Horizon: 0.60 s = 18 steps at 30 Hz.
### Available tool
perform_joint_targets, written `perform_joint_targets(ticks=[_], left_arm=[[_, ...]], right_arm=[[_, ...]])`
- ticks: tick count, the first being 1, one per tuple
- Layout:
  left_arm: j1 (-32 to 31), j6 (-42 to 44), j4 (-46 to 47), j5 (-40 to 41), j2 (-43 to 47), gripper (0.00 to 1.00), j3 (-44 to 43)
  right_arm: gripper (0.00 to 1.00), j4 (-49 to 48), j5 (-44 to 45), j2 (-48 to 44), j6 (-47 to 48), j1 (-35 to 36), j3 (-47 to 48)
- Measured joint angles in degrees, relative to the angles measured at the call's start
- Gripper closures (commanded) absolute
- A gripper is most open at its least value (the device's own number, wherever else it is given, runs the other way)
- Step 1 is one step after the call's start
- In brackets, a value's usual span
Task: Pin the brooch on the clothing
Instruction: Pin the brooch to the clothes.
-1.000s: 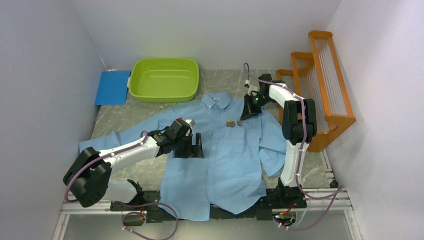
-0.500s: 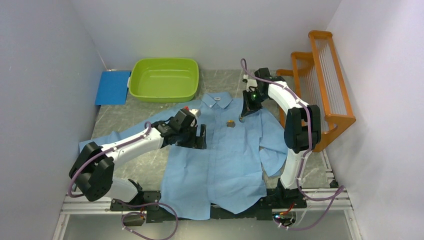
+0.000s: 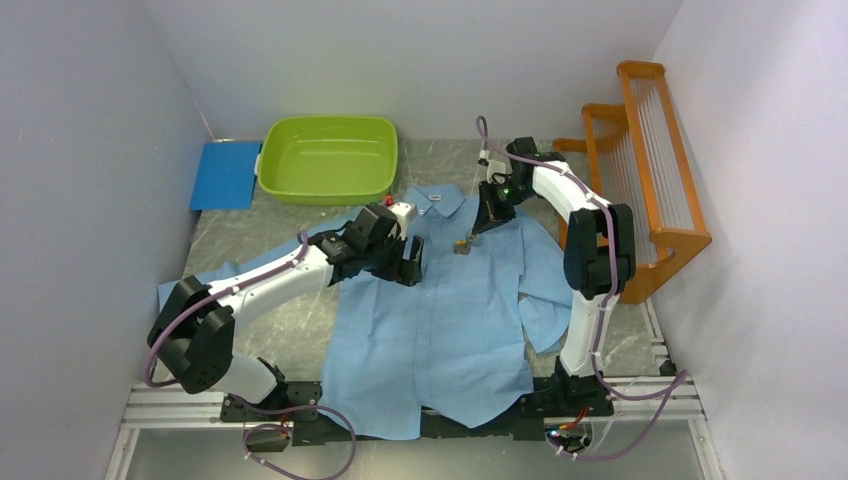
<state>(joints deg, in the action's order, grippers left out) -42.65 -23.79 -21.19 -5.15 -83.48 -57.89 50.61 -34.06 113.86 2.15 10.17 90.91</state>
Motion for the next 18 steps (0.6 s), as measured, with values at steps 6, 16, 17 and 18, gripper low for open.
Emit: perform_joint_targets(ticks=[6, 16, 17, 18], left_arm=[[0.0, -0.9, 0.0, 0.0, -2.4, 0.28, 0.0], [0.0, -3.7, -0.7, 2.6, -10.1, 0.3, -3.0], [0.0, -3.9, -0.7, 3.0, -11.3, 0.31, -3.9], [0.0, -4.0, -0.6, 3.4, -12.3, 0.33, -4.5]], right_arm=[[1.0, 0.9, -6.7, 8.1, 1.8, 0.9, 7.0], [1.0, 3.8, -10.3, 12.7, 2.6, 3.0, 10.3], [1.0, 4.1, -10.5, 13.3, 2.6, 2.9, 11.7], [1.0, 4.5, -10.6, 14.1, 2.6, 2.9, 13.3]])
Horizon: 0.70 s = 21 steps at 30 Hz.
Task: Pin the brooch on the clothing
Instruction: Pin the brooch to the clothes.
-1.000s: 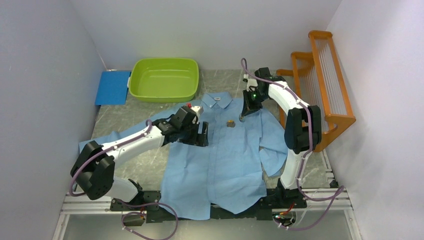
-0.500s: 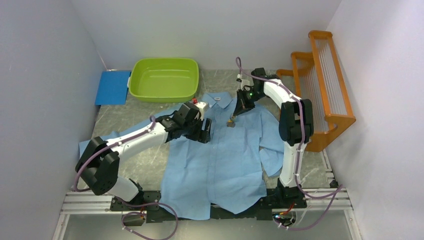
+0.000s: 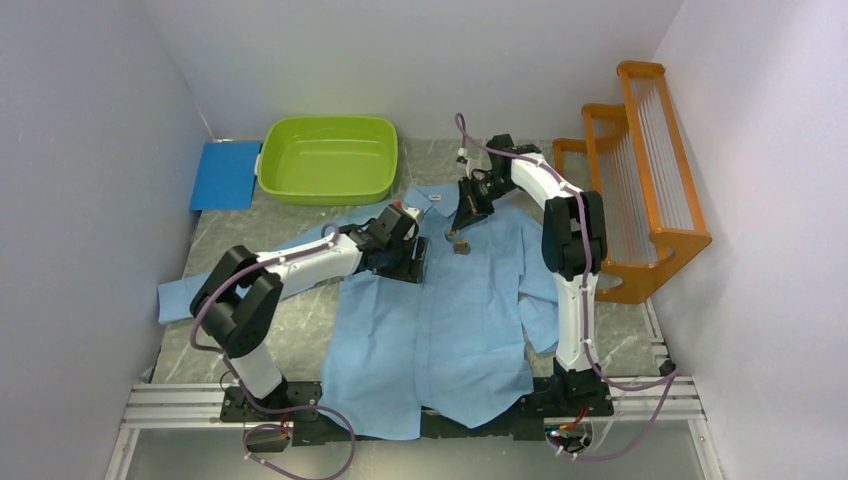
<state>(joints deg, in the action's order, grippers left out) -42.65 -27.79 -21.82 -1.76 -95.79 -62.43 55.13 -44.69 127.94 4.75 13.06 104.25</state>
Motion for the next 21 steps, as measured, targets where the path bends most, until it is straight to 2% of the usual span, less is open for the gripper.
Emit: perform_joint_targets(ticks=[3, 8, 21], left_arm=[[0.0, -0.3, 0.0, 1.2, -2.4, 0.41, -0.6], [0.0, -0.5, -0.2, 3.6, -3.6, 0.5, 1.6], [-0.1, -1.6, 2.3, 6.4, -2.5, 0.52, 5.6]], right_arm=[[1.0, 1.0, -0.4, 2.8, 0.0, -0.2, 5.0], [1.0, 2.1, -0.7, 5.8, 0.0, -0.9, 7.0], [1.0, 5.9, -1.4, 12.0, -0.5, -3.7, 10.5]])
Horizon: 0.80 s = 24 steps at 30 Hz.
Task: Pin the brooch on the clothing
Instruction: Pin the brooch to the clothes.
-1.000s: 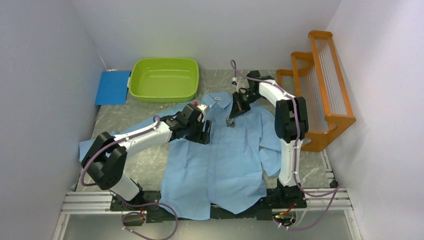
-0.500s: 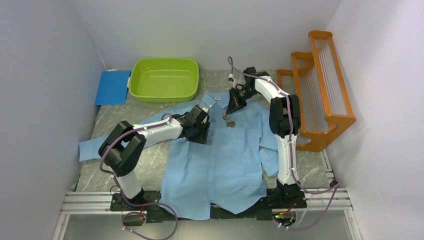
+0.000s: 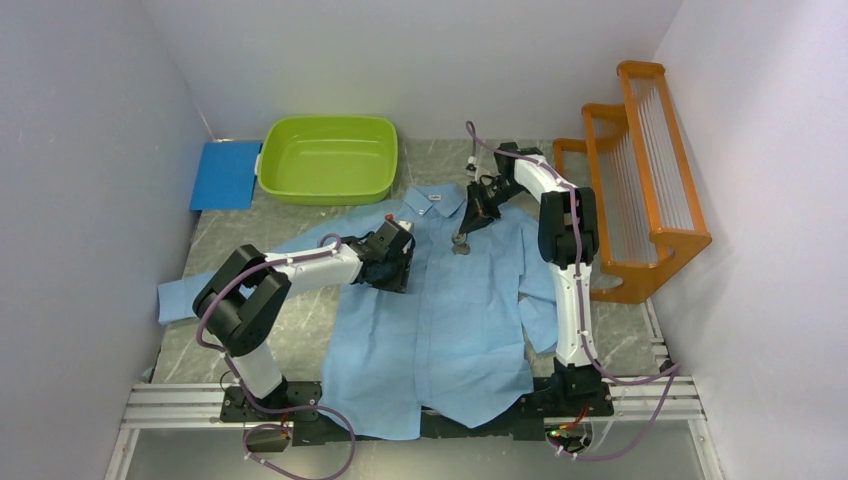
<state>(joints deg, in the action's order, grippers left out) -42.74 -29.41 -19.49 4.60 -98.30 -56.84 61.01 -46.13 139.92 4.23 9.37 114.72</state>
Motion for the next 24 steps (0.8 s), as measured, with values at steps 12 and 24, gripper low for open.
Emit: perform_joint_targets(ticks=[12, 24], left_arm=[[-0.4, -0.2, 0.2, 1.6, 0.1, 0.58, 0.4], [-0.8, -0.2, -0.4, 3.0, -0.2, 0.6, 0.0]], right_arm=[[1.0, 0.2, 2.4, -3.8, -1.4, -4.8, -5.7], [1.0, 2.9, 8.4, -7.1, -1.7, -6.5, -6.5]])
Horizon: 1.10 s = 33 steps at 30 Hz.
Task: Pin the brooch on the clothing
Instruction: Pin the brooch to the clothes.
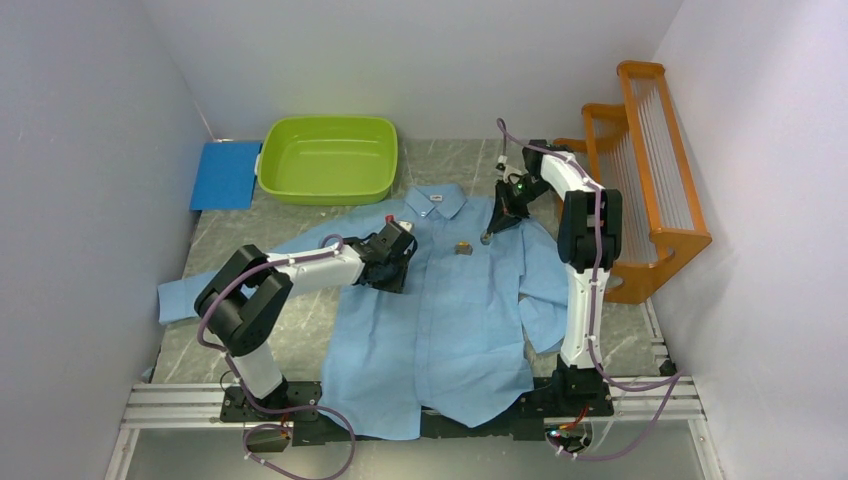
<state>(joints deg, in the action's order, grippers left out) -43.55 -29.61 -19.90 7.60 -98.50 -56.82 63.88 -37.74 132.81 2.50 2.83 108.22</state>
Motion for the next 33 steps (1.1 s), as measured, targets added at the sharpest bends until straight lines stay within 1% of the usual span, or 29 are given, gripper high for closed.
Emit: perform_joint_targets(ticks=[6, 10, 13, 14, 17, 21, 24, 27, 30, 33], left_arm=[[-0.3, 0.5, -1.2, 0.2, -0.4, 0.53, -1.0], [-0.3, 1.7, -4.1, 0.9, -0.8, 0.45, -2.5], [-0.3, 2.7, -7.4, 1.8, -0.8, 0.38, -3.8], [-0.3, 3.1, -8.3, 2.2, -0.8, 0.35, -4.6], [-0.3, 4.4, -9.7, 2.8, -0.8, 0.27, -7.0], [-0.7, 6.8, -9.1, 3.0, 0.0, 0.24, -9.7], [-1.5, 9.3, -6.5, 2.5, 1.8, 0.24, -10.3], [-2.4, 12.1, -1.3, -0.3, 3.6, 0.27, -10.7], [-3.4, 16.3, 7.0, -4.5, 3.7, 0.27, -10.8], [-5.4, 20.7, 15.0, -6.4, 3.1, 0.27, -10.8]], right_arm=[[1.0, 2.0, 2.3, -1.7, -0.3, 0.0, 0.7], [1.0, 2.2, 5.6, -4.5, -2.0, 0.6, 0.3], [1.0, 2.1, 9.5, -7.8, -4.0, 1.5, -1.2], [1.0, 2.1, 10.7, -9.1, -4.6, 1.9, -2.0], [1.0, 2.0, 13.8, -13.0, -6.6, 2.8, -4.7], [1.0, 1.9, 17.3, -16.5, -8.8, 3.3, -7.3], [1.0, 1.7, 19.0, -17.7, -10.1, 3.3, -9.3], [1.0, 1.5, 19.7, -18.5, -11.0, 3.3, -11.2], [1.0, 1.5, 19.7, -18.7, -11.6, 3.3, -11.5], [1.0, 1.5, 19.7, -19.2, -12.1, 3.3, -11.5]])
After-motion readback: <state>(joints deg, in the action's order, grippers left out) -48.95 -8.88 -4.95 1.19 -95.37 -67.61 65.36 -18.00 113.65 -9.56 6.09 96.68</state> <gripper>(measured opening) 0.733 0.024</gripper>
